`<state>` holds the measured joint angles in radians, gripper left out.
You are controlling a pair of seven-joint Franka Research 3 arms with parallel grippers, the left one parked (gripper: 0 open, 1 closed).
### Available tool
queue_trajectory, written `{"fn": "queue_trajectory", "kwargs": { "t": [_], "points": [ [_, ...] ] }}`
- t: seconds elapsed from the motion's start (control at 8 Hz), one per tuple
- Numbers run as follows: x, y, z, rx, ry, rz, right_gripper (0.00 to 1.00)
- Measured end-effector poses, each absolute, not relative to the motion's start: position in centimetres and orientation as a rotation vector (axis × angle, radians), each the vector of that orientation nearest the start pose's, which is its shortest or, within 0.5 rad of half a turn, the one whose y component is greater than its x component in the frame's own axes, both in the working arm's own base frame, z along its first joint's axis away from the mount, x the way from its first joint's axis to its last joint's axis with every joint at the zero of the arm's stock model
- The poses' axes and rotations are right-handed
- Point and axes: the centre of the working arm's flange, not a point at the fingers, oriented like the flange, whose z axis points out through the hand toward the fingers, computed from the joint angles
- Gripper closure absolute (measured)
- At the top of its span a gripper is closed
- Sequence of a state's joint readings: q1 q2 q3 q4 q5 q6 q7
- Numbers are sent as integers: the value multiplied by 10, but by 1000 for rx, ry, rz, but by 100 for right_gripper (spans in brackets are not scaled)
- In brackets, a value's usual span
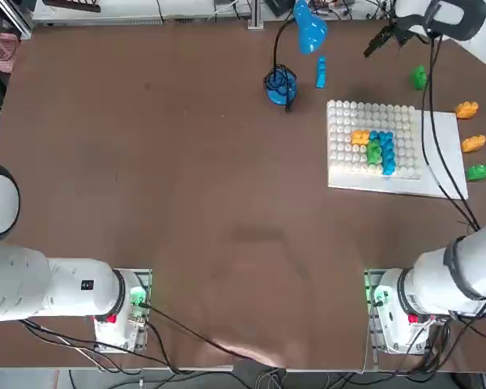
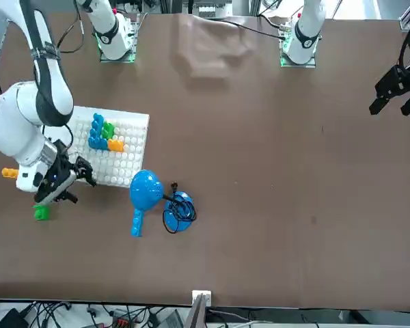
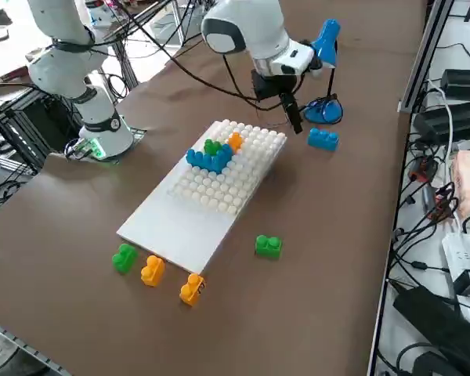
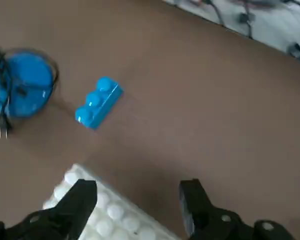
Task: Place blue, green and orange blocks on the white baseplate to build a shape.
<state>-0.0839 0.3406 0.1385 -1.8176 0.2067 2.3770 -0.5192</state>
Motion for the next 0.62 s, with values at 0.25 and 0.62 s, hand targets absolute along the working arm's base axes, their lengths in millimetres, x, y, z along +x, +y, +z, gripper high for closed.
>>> {"fn": "queue_trajectory", "kwargs": {
  "t": [0.25, 0.62],
  "points": [
    [671, 37, 370, -2969, -197, -338, 0],
    [708, 69, 351, -2995, 329, -233, 0]
  ]
}}
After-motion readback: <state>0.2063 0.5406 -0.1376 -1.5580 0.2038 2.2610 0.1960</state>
